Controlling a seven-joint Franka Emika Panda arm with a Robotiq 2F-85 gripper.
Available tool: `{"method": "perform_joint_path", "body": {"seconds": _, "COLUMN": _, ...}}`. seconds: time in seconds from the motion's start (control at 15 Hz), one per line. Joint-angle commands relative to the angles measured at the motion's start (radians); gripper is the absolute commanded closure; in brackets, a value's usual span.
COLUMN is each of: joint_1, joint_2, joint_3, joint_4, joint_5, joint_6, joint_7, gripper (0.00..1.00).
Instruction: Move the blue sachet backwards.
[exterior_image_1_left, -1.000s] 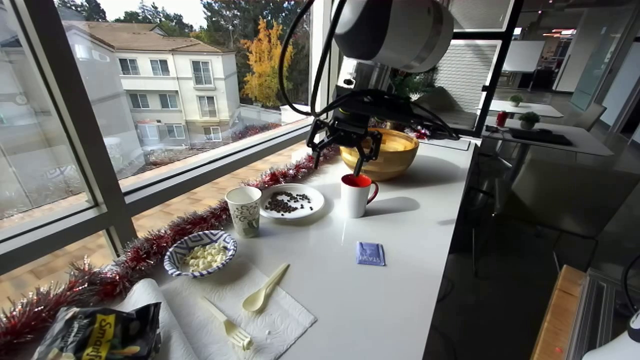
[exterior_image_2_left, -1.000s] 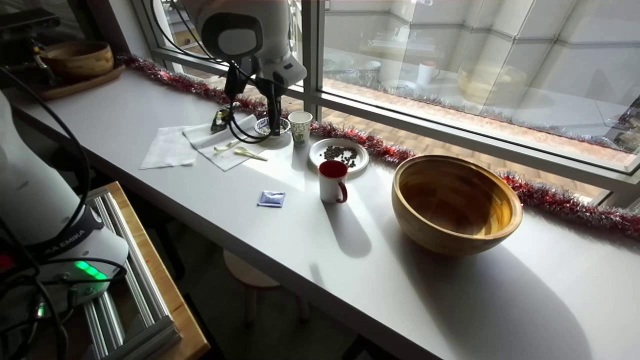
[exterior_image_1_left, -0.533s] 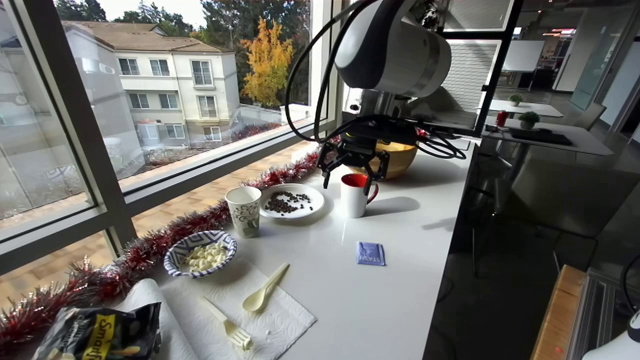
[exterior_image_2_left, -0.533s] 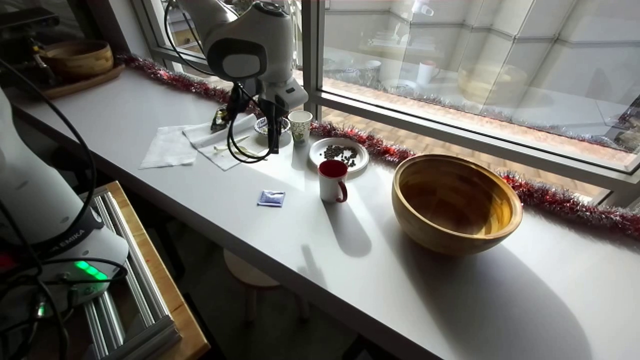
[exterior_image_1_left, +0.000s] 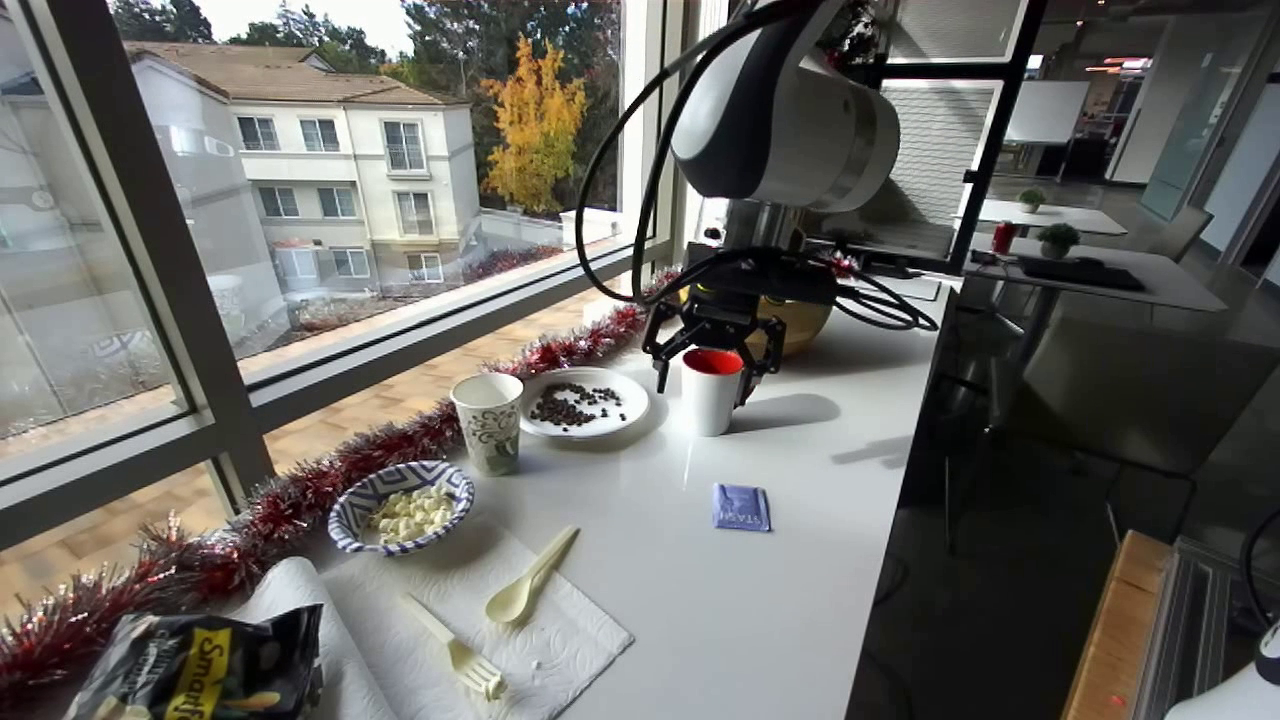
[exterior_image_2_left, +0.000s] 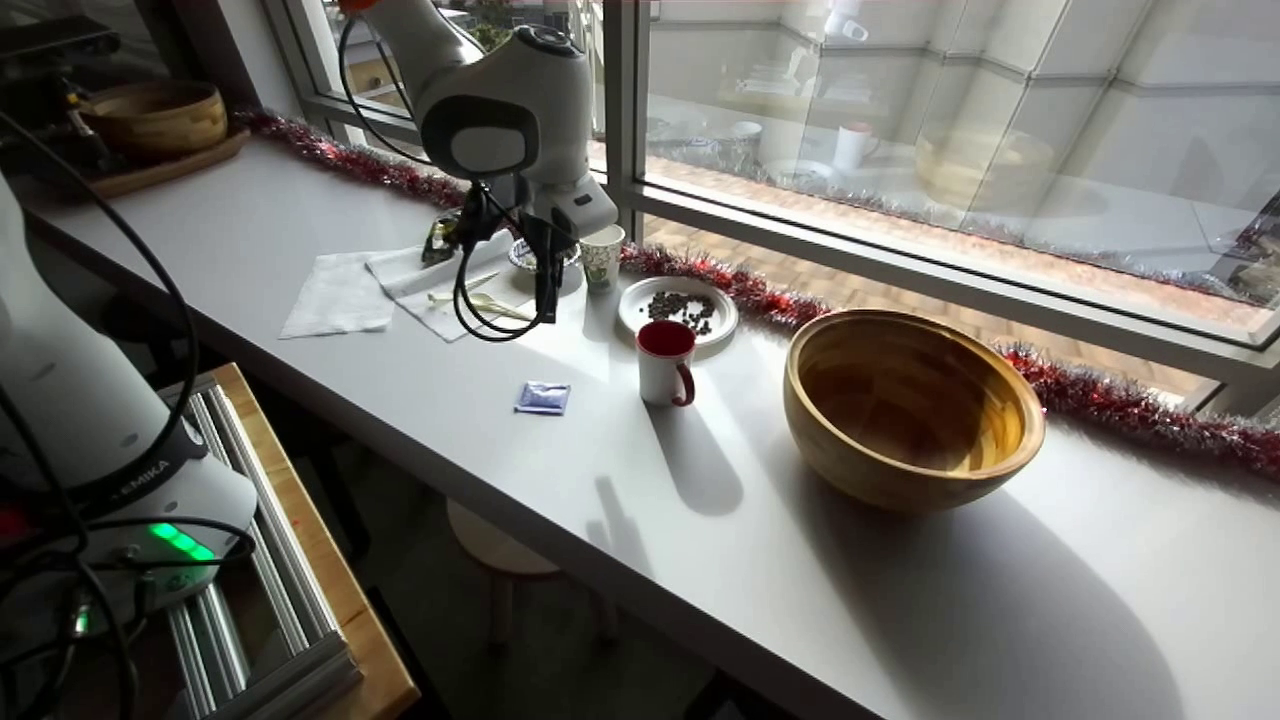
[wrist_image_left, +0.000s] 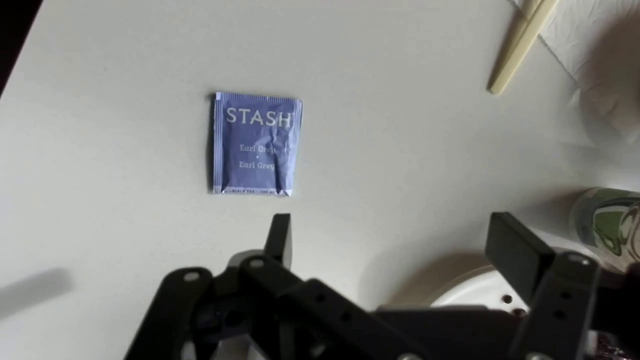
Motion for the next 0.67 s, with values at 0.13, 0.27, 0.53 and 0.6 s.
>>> {"method": "perform_joint_path", "body": {"seconds": 0.13, "joint_1": -0.025, "joint_2": 0.131, "joint_3": -0.029, "joint_4": 0.051, "joint_5": 0.012, "joint_6": 0.012, "joint_7": -0.009, "gripper": 0.0}}
{"method": "perform_joint_path", "body": {"seconds": 0.27, "joint_1": -0.034, "joint_2": 0.178, "joint_3": -0.029, "joint_4": 0.075, "joint_5": 0.02, "joint_6": 0.01, "joint_7": -0.015, "gripper": 0.0}}
{"method": "perform_joint_path", "body": {"seconds": 0.53, "joint_1": -0.038, "joint_2": 0.271, "joint_3": -0.018, "joint_4": 0.126, "joint_5": 0.028, "joint_6": 0.0, "joint_7": -0.011, "gripper": 0.0}}
{"method": "perform_joint_path", "body": {"seconds": 0.6, "joint_1": -0.038, "joint_2": 0.291, "joint_3": -0.015, "joint_4": 0.138, "joint_5": 0.03, "joint_6": 0.0, "joint_7": -0.009, "gripper": 0.0}}
